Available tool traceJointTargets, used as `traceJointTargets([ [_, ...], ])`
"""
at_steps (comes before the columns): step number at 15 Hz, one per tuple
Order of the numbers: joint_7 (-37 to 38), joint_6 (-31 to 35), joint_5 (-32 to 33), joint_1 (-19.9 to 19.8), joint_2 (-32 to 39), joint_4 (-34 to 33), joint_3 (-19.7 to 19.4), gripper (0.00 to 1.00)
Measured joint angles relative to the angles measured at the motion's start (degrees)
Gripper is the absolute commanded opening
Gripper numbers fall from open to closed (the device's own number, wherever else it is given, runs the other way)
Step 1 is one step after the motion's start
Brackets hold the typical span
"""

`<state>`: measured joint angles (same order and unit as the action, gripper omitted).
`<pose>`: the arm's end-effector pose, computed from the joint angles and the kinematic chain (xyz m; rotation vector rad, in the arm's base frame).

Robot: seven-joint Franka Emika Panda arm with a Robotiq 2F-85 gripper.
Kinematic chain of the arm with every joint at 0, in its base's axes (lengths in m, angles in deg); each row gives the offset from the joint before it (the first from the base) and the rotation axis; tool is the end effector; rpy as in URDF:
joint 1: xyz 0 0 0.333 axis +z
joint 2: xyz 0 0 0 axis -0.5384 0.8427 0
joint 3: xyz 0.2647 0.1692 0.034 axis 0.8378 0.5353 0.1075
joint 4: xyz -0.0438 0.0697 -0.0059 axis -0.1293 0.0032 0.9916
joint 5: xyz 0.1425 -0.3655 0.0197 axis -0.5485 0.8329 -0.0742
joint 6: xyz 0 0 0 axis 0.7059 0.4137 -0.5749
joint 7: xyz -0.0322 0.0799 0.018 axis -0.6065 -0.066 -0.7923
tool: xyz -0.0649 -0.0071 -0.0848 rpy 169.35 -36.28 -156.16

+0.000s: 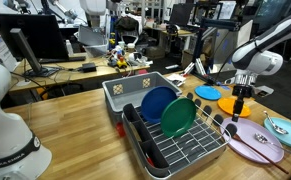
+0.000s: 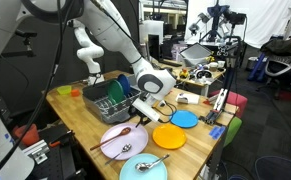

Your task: Remove the brown spoon from the dish rack and place it on the white plate

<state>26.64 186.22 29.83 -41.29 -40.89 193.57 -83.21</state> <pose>0.5704 -0.0413 0.0927 -2.4339 -0.8496 0.4239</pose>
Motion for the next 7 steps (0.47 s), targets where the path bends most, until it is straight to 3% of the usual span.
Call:
traceJointTargets([
  [1,0.00,0.20,0.00,0.00,-0.05,-0.04,0.05,0.70],
  [4,0.00,0.77,0.00,0.01,-0.57,0.00,0.37,0.87],
  [7,0.00,0.88,0.00,0.00,-0.58,0.10,0.40,0.87],
])
